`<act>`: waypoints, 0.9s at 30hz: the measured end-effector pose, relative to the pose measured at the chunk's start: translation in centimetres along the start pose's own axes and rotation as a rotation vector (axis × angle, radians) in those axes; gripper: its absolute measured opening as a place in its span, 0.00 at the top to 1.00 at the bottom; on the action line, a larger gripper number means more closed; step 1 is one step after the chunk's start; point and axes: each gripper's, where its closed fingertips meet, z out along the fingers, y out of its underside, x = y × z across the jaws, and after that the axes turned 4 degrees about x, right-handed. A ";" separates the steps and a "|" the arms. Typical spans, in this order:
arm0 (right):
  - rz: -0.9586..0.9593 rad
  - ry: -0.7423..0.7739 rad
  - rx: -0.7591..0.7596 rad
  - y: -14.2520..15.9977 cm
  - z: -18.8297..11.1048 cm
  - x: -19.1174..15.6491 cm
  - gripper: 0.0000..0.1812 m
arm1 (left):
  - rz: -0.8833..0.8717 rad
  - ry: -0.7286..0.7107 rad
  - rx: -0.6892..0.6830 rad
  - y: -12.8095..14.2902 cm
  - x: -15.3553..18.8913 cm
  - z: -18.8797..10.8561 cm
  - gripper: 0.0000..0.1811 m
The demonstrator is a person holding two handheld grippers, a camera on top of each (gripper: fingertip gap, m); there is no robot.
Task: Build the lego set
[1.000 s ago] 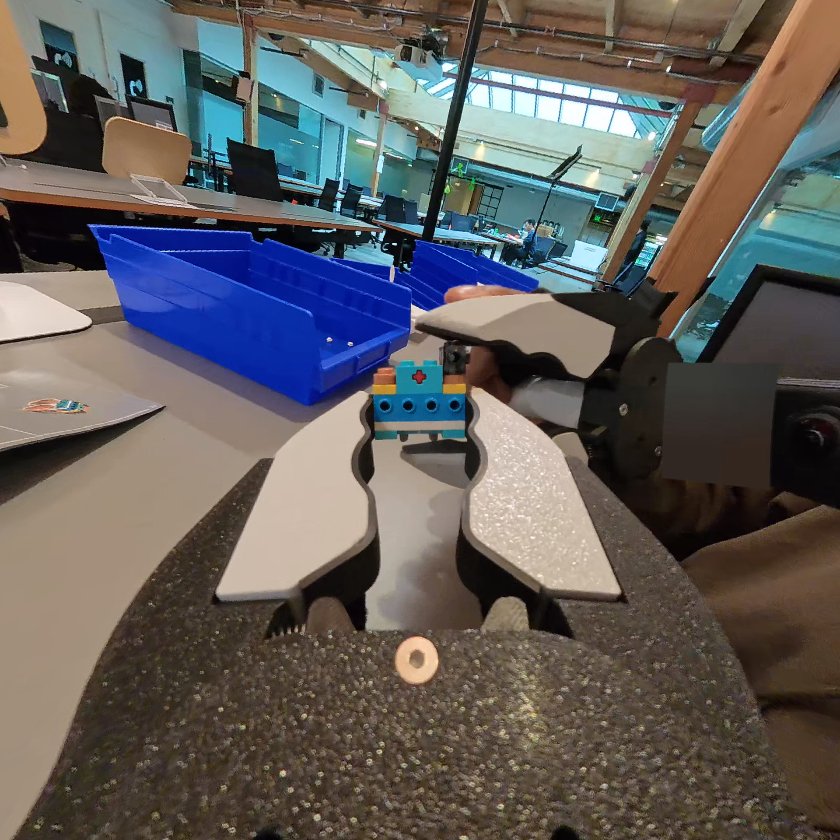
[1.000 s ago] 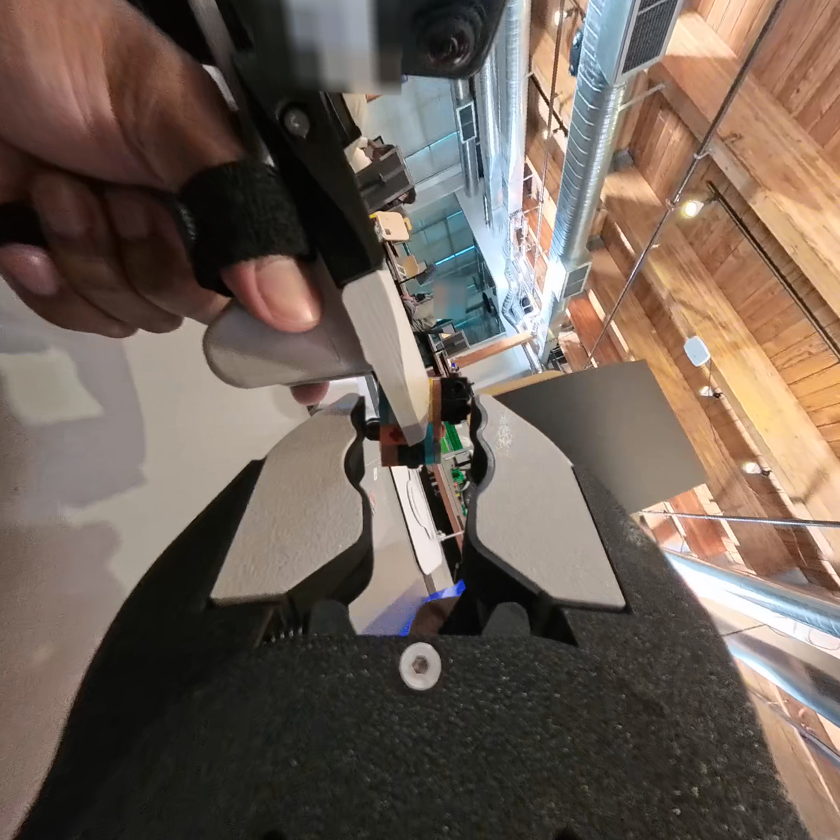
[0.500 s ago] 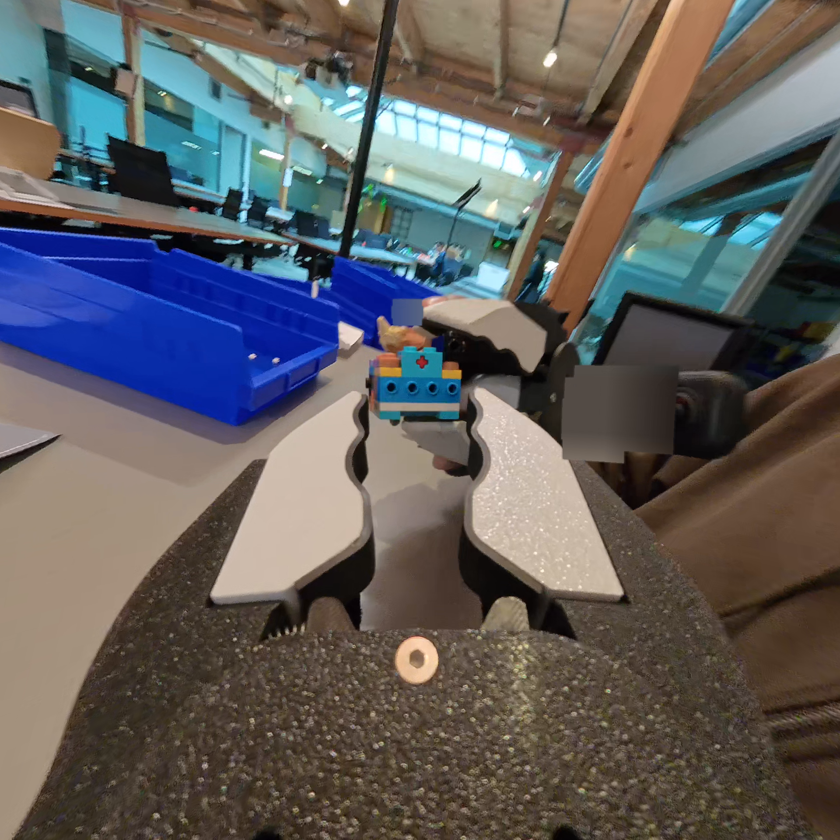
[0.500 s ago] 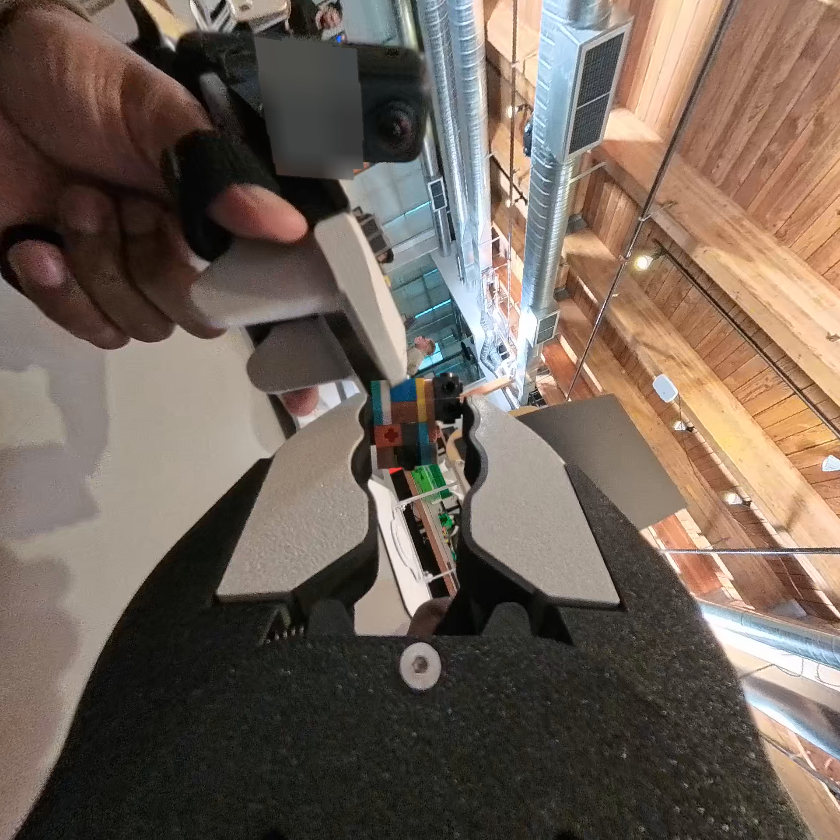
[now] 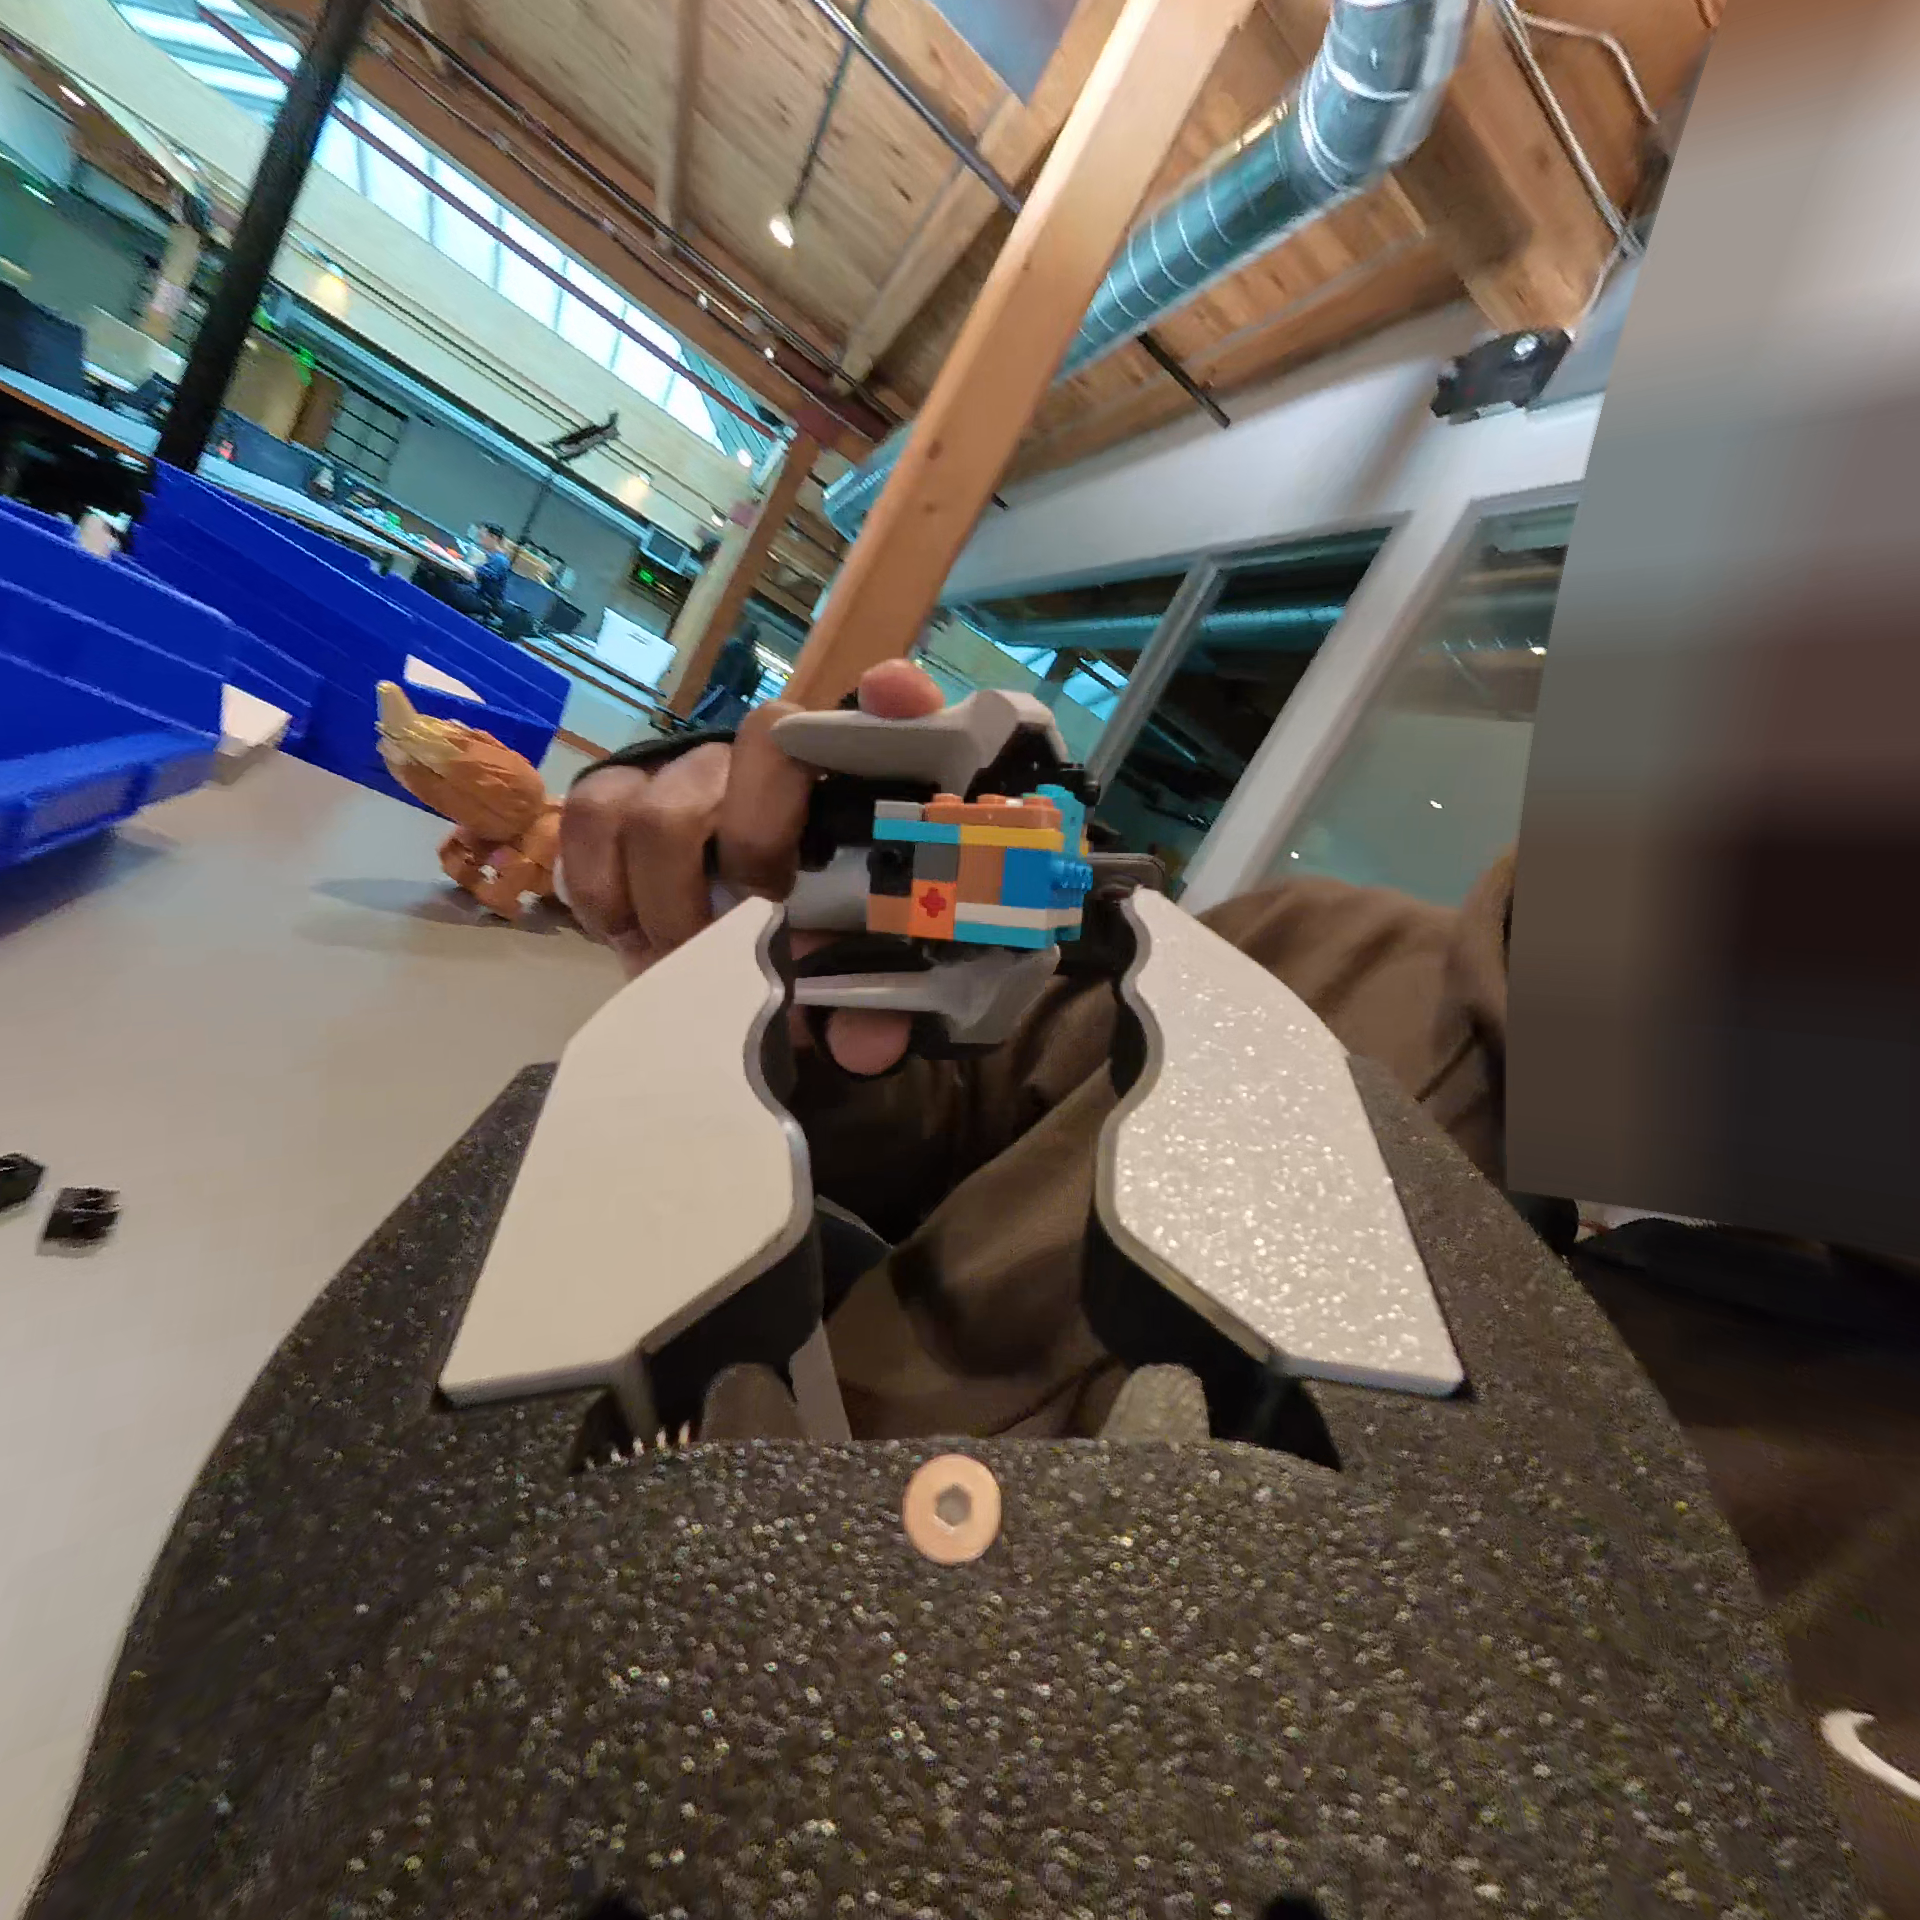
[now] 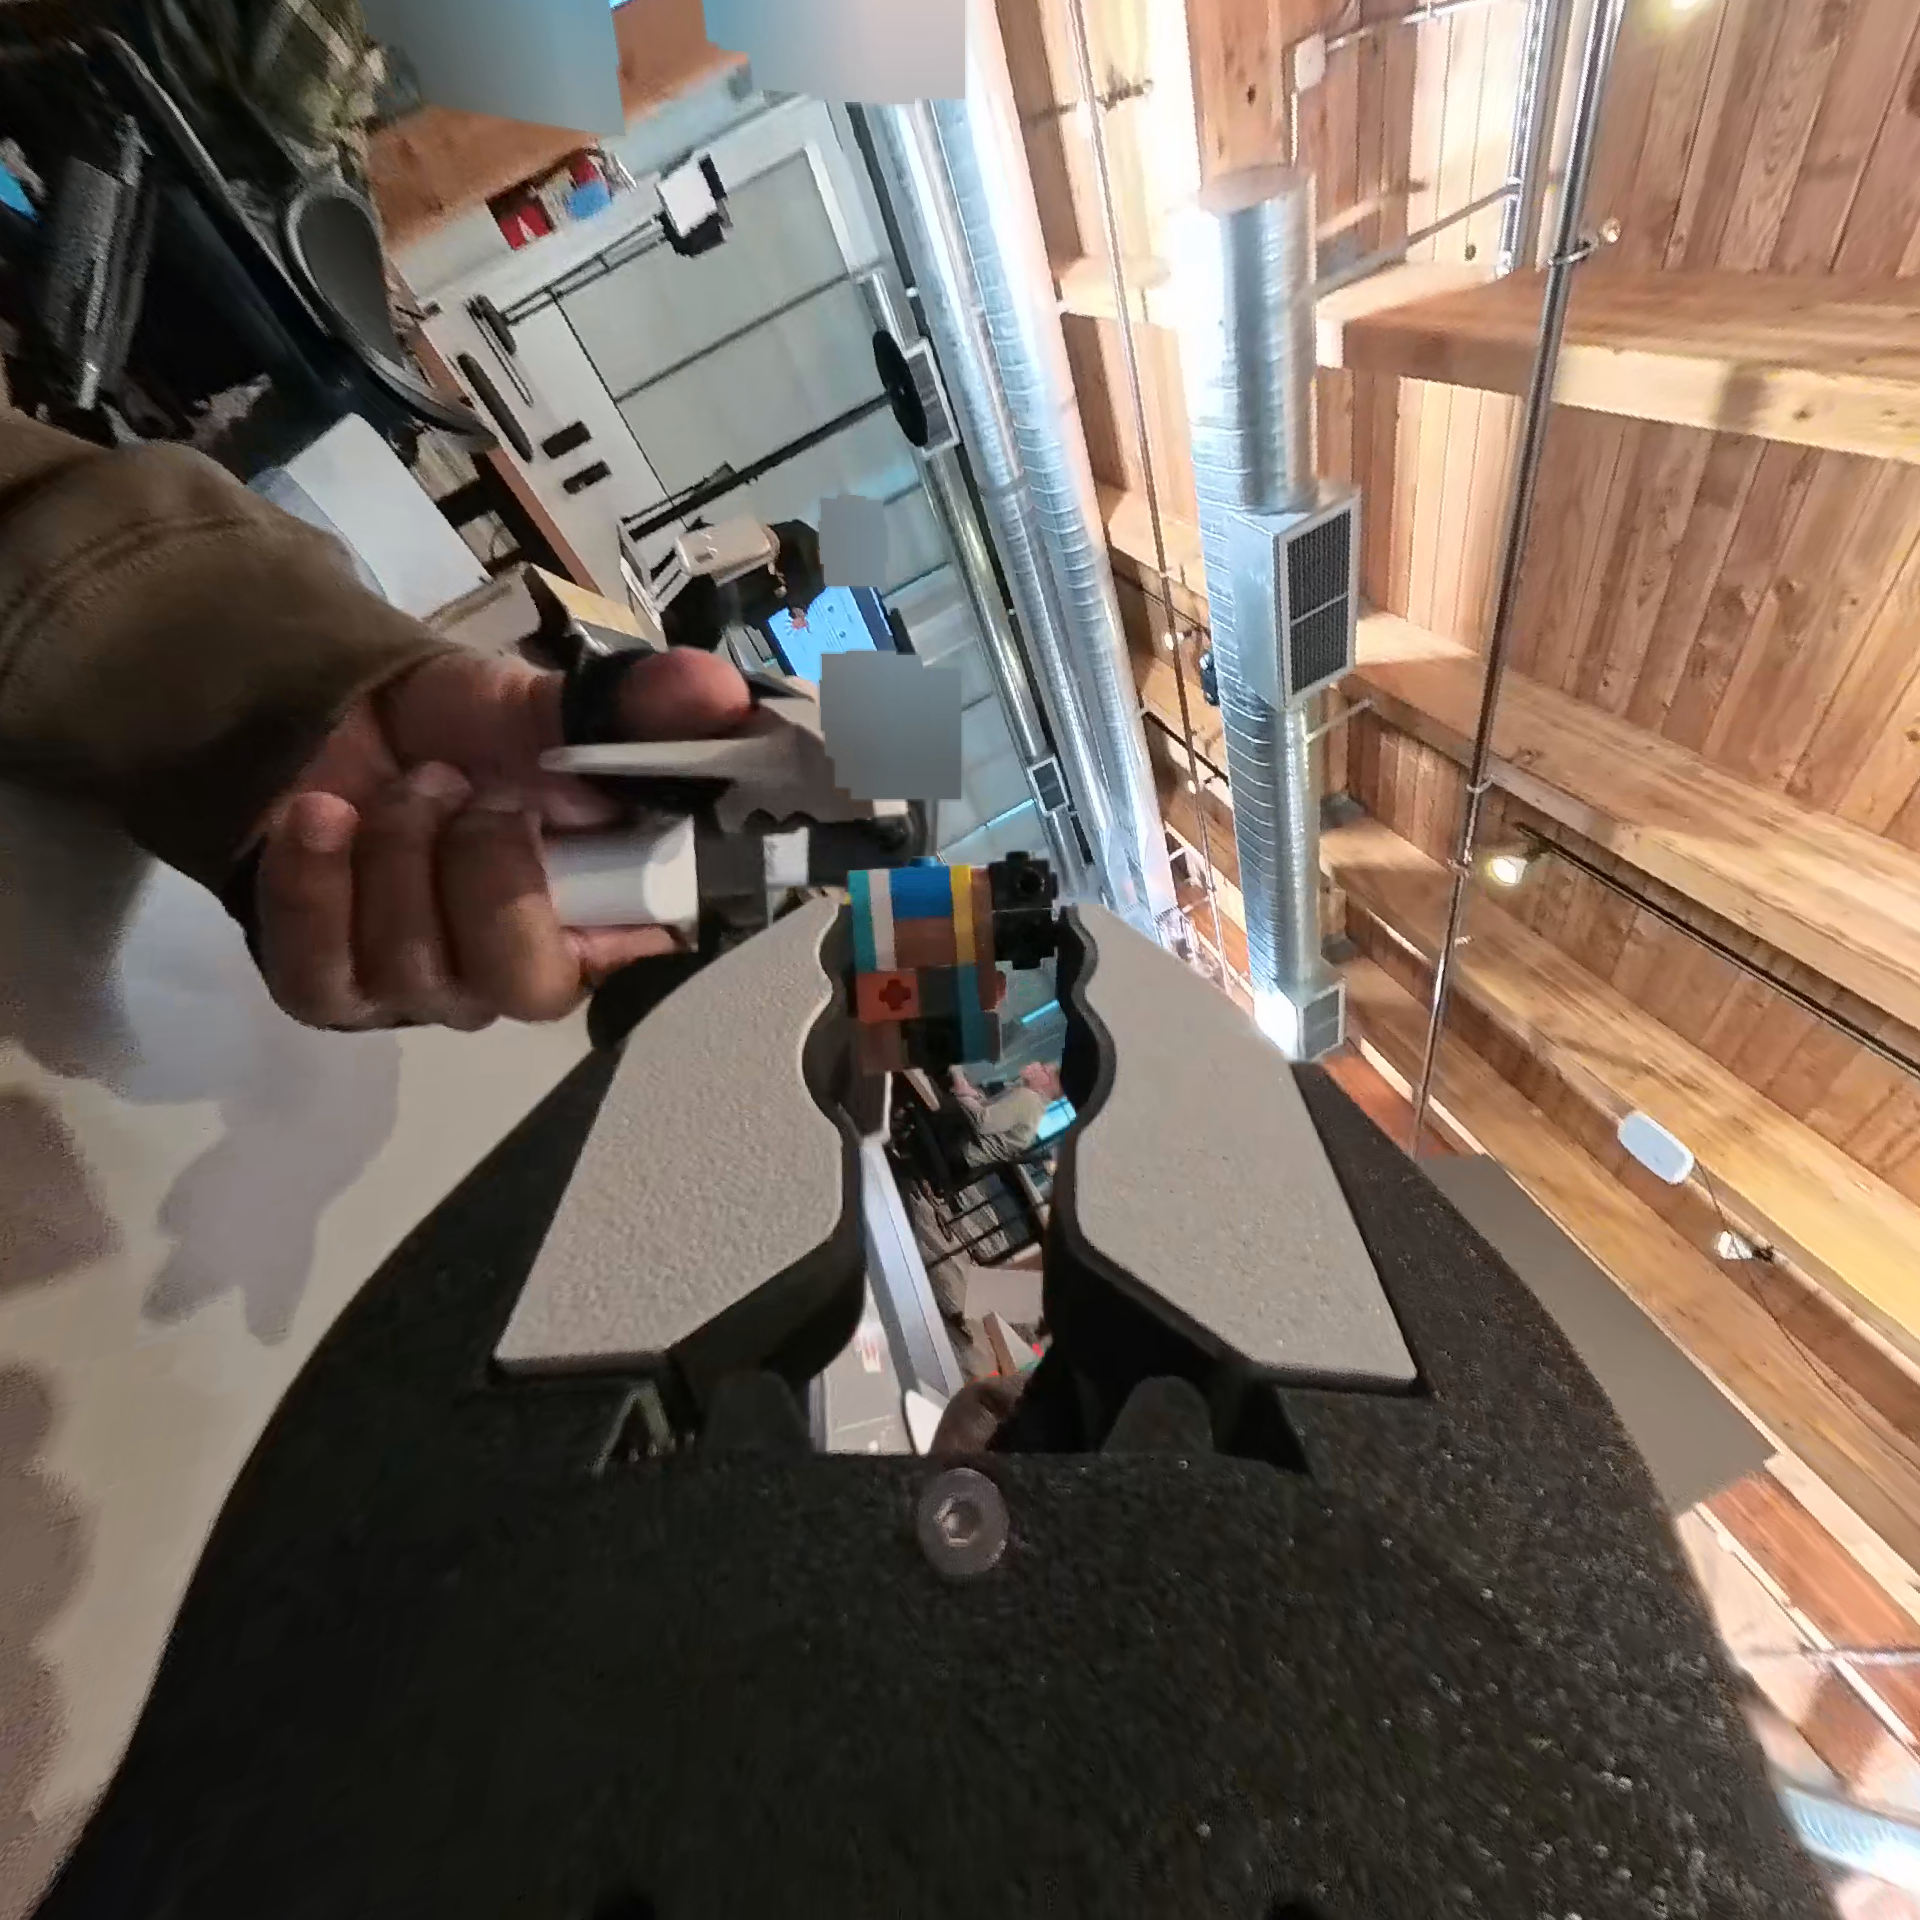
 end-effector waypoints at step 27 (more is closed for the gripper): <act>0.741 -0.351 -0.834 16.2 -10.8 -5.4 0.95 | 0.599 -0.815 -0.041 -2.0 -8.4 -4.1 0.77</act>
